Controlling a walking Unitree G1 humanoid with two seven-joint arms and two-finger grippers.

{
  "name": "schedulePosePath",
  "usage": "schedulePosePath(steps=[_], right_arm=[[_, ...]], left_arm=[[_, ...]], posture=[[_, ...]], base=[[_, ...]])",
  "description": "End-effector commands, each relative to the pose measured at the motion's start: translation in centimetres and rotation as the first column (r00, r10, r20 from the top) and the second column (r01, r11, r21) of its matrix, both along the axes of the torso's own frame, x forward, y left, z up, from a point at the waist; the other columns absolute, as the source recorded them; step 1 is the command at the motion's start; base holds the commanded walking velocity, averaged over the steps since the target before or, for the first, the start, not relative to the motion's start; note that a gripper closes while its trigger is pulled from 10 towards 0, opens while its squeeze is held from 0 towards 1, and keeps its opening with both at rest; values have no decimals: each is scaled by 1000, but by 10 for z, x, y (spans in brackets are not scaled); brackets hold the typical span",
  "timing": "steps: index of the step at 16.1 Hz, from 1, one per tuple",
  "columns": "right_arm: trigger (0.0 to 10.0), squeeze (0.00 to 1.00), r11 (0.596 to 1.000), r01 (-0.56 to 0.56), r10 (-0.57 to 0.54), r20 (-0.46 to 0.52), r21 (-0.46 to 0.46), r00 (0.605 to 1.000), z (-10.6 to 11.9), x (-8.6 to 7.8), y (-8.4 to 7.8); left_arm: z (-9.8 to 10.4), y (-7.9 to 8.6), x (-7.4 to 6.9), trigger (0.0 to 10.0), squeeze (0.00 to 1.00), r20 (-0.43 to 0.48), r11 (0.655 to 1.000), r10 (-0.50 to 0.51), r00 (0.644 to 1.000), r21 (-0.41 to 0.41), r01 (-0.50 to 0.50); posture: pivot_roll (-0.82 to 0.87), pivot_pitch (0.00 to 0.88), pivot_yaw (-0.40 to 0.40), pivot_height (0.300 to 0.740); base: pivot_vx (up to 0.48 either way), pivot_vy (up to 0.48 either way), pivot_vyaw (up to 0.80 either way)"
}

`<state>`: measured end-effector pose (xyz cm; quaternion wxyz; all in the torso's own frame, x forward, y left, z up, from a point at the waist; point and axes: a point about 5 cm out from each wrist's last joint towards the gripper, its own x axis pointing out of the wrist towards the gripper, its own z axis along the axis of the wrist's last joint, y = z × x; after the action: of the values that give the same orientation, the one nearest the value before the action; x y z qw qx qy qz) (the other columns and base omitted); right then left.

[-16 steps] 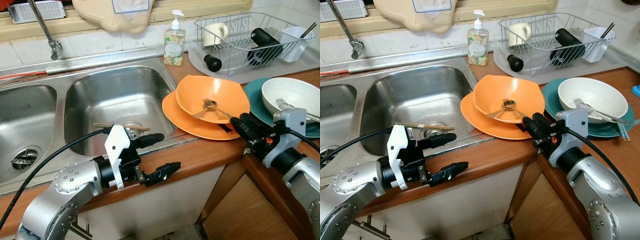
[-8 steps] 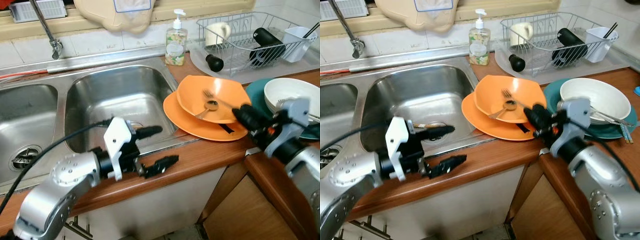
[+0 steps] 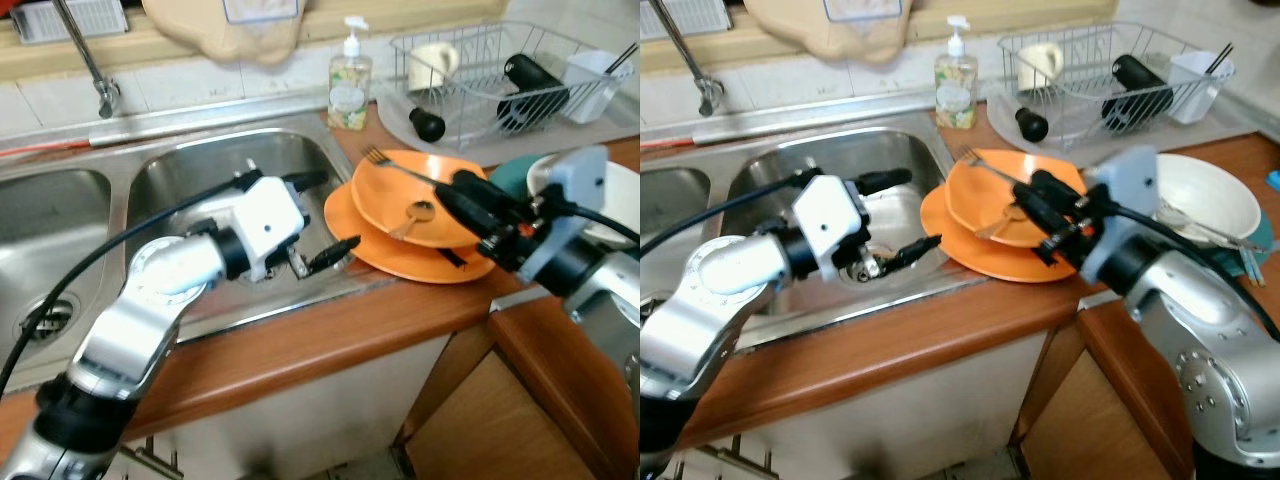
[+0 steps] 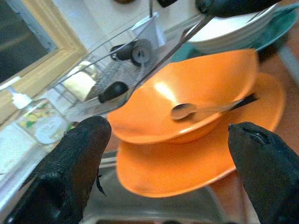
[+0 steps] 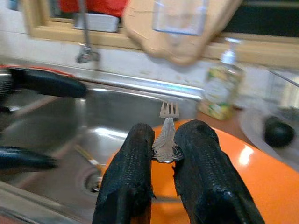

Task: Kitchen organization

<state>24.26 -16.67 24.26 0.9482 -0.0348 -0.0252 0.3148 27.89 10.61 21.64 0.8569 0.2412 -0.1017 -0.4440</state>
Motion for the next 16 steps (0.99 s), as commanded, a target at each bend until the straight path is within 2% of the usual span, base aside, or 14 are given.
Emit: schedulePosePath(steps=[1, 4, 8, 12, 14, 16], right_arm=[[0, 0, 998, -59, 59, 16, -20, 998, 7, -3, 11], [0, 0, 993, -117, 118, 22, -19, 993, 10, -2, 24], [0, 0, 989, -147, 148, 10, -22, 989, 11, 0, 32], [0, 0, 985, -172, 172, 2, -20, 985, 9, 1, 40], [0, 0, 983, -182, 182, 0, -12, 983, 9, 2, 43], [0, 0, 982, -189, 189, -2, -11, 982, 9, 3, 45]], left_arm=[[3, -4, 6, 0, 0, 55, 999, -4, 998, 36, 2], [6, -10, 16, 0, 0, 122, 997, -13, 992, 78, 3], [6, -13, 26, 0, 0, 204, 991, -6, 979, 129, -21], [8, -12, 31, 0, 0, 292, 987, 38, 956, 137, -81], [11, -10, 34, 0, 0, 353, 984, 70, 933, 127, -122], [12, -9, 36, 0, 0, 369, 983, 90, 925, 117, -142]], posture=[[-149, 0, 45, 740], [-148, 0, 45, 740], [-140, 0, 34, 740], [-132, 0, 29, 740], [-116, 0, 20, 740], [-116, 0, 20, 740]], base=[[0, 0, 0], [0, 0, 0], [0, 0, 0], [0, 0, 0], [0, 0, 0], [0, 0, 0]])
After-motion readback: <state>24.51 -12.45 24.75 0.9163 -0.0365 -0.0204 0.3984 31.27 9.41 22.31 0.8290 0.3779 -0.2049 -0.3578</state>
